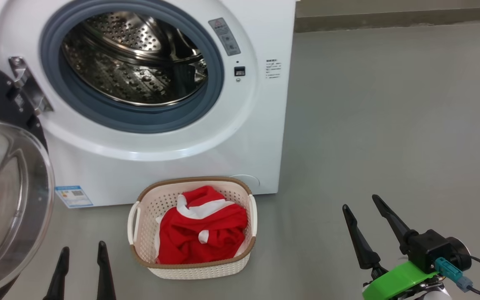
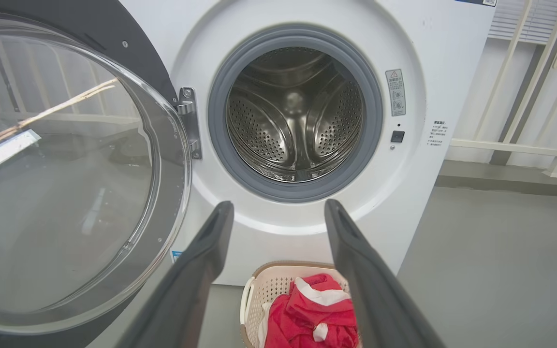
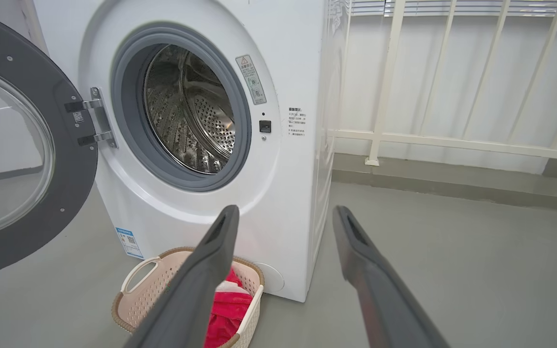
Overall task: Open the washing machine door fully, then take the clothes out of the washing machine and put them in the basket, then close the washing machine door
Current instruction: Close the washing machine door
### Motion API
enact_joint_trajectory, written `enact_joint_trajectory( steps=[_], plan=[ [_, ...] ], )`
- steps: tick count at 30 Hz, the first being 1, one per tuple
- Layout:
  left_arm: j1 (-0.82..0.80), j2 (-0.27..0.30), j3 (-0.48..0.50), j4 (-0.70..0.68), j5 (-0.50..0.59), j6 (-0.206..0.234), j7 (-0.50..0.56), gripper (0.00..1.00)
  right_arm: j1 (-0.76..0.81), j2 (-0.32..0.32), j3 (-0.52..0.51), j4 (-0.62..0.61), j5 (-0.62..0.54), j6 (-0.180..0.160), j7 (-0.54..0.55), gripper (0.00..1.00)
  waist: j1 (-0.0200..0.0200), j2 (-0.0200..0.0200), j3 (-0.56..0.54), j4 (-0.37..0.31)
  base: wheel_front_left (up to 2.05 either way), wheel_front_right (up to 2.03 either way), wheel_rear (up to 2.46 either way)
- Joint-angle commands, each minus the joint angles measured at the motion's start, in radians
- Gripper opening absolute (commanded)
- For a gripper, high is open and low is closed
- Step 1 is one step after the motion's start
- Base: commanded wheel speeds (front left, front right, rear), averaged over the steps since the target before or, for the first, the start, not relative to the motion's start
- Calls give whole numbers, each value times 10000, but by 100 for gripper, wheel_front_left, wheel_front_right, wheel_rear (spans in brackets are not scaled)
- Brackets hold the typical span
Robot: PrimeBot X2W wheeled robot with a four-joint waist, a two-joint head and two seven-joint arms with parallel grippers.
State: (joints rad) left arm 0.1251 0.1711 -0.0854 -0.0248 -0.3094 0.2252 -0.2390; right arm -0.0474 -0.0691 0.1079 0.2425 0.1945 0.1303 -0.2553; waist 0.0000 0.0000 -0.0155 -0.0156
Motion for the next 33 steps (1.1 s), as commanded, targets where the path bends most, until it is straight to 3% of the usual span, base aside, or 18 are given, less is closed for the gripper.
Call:
enact_joint_trajectory(
  steps=[1,33],
  plan=[
    [-347,147,358,-344,81,85,-20,100,-517,-102,248,-254,98,4,-65,100,0,0,47,275,0,0,0],
    [-173,443,444,-1778,264,645,468,100,-1146,-114,982,-290,273,4,-65,100,0,0,-130,3427,0,0,0]
  ],
)
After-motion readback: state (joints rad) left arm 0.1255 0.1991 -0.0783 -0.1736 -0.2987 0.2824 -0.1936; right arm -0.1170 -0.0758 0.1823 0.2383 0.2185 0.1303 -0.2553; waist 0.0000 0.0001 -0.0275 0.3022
